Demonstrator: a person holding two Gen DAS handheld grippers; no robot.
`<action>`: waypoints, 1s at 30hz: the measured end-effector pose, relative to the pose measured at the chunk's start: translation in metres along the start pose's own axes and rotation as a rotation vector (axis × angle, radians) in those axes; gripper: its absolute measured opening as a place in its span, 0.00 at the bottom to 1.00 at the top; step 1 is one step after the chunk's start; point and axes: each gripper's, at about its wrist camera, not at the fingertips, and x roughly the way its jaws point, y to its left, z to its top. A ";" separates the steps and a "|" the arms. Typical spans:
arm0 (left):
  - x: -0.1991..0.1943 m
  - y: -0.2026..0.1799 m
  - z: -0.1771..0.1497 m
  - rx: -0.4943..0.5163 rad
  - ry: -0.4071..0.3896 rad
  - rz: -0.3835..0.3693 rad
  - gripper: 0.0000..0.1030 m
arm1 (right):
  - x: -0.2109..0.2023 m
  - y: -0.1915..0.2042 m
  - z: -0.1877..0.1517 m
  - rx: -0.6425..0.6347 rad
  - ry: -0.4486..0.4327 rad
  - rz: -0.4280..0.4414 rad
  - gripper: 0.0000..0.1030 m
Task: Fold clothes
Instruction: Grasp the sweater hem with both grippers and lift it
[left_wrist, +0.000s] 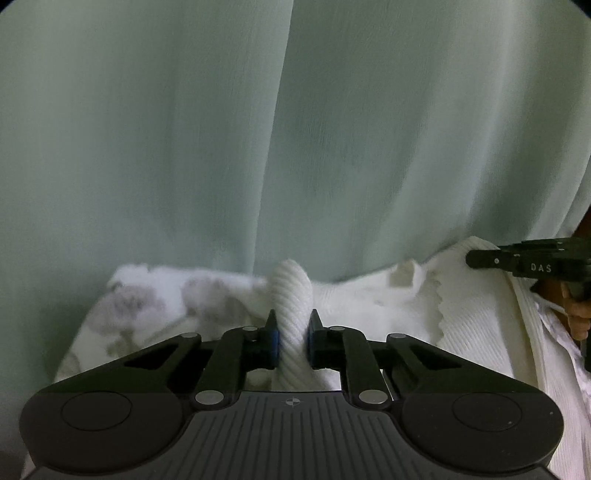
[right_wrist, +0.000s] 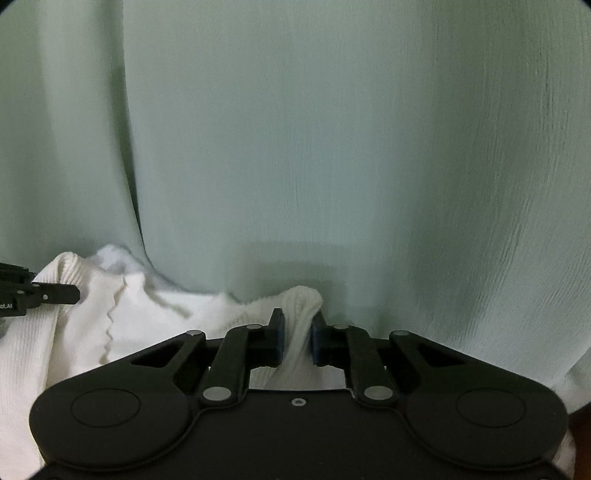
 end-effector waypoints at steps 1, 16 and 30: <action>-0.002 0.001 0.004 -0.008 -0.012 0.004 0.11 | -0.002 0.000 0.003 -0.001 -0.012 -0.001 0.13; -0.015 0.003 -0.007 -0.046 -0.046 0.020 0.10 | -0.048 -0.025 -0.009 0.014 -0.077 0.007 0.13; -0.121 -0.039 -0.034 0.089 -0.235 -0.032 0.10 | -0.165 -0.041 -0.045 0.050 -0.209 0.051 0.13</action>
